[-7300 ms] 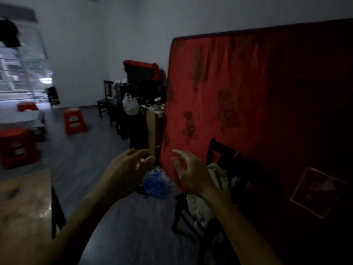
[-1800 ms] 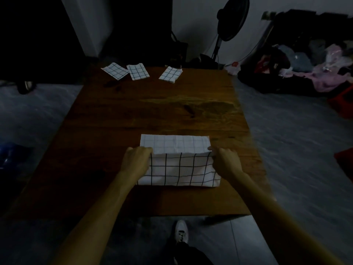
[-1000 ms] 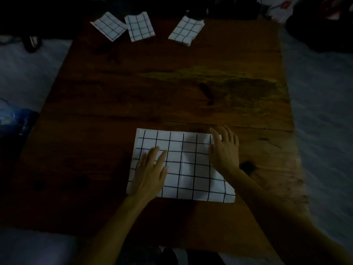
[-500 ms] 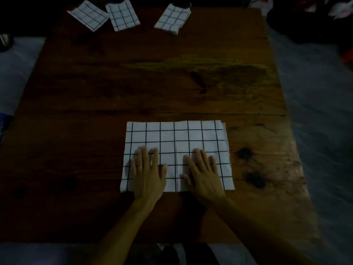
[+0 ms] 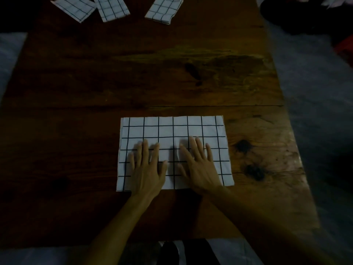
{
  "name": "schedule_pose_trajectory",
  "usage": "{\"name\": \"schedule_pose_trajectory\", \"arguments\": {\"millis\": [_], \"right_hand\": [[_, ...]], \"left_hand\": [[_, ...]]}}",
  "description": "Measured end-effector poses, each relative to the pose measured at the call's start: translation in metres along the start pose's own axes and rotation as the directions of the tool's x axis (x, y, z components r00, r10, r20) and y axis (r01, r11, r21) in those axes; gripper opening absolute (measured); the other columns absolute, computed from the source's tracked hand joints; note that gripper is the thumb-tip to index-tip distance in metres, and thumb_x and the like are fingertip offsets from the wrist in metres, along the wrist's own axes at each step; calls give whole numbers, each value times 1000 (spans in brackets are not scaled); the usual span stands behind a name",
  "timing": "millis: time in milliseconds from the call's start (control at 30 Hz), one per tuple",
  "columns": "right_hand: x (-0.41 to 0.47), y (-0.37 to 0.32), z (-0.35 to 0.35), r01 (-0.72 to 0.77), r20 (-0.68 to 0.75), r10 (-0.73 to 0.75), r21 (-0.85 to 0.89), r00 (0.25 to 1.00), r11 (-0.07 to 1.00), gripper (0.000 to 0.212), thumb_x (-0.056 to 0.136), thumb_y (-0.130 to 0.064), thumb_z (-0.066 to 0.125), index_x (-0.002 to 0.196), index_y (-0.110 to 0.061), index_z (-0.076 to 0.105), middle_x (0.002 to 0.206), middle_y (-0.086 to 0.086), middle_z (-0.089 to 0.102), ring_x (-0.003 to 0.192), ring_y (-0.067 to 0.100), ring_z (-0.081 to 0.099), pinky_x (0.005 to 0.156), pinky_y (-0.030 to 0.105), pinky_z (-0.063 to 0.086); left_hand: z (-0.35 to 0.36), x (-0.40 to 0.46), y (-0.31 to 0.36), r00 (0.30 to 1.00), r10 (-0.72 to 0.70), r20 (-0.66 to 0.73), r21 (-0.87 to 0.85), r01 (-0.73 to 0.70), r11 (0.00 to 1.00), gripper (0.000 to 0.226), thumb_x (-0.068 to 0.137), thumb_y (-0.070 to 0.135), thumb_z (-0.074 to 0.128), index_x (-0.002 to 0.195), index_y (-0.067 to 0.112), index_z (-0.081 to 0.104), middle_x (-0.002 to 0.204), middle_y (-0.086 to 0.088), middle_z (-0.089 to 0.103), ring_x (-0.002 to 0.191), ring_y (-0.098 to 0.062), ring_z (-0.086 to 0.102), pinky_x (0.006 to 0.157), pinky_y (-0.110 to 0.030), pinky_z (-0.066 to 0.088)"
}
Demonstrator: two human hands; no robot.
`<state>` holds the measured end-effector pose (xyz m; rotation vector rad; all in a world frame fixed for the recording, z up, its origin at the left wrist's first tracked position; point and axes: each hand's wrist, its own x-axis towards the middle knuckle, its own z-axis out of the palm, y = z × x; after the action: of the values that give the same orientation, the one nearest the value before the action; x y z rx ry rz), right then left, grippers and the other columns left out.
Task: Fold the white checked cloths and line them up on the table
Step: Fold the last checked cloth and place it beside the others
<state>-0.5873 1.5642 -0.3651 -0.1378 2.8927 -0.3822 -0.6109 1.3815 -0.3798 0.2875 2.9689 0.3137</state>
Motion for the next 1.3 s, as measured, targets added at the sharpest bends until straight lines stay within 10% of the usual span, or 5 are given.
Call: {"name": "schedule_pose_trajectory", "arguments": {"millis": [767,1067,1300], "right_hand": [[-29,45,0,-145,21,147,-85,989,986,64,93,-64,1,149,-35,-11,159,5,-15,145,18,-20,117,41,-12],[28,-39,10,50,-81,-46,49,996,998,72,88,-63,28,148,-24,15,156,10,9,145,26,1,114,46,3],[-8,21,14,-136,-115,139,32,984,990,58,98,-54,7,150,-29,13,159,5,6,147,20,-4,118,35,-9]], "left_hand": [[-12,-8,-23,989,-131,74,85,125,988,76,87,64,-1,150,22,-5,157,-14,-6,145,-29,-8,117,-47,-2],[2,17,9,998,57,-3,-58,-57,997,73,87,32,54,146,19,14,154,-13,14,143,-28,10,117,-49,10],[-7,-7,-40,996,-89,21,50,88,995,71,91,61,5,149,21,1,157,-9,-5,145,-24,-7,117,-45,2]]}}
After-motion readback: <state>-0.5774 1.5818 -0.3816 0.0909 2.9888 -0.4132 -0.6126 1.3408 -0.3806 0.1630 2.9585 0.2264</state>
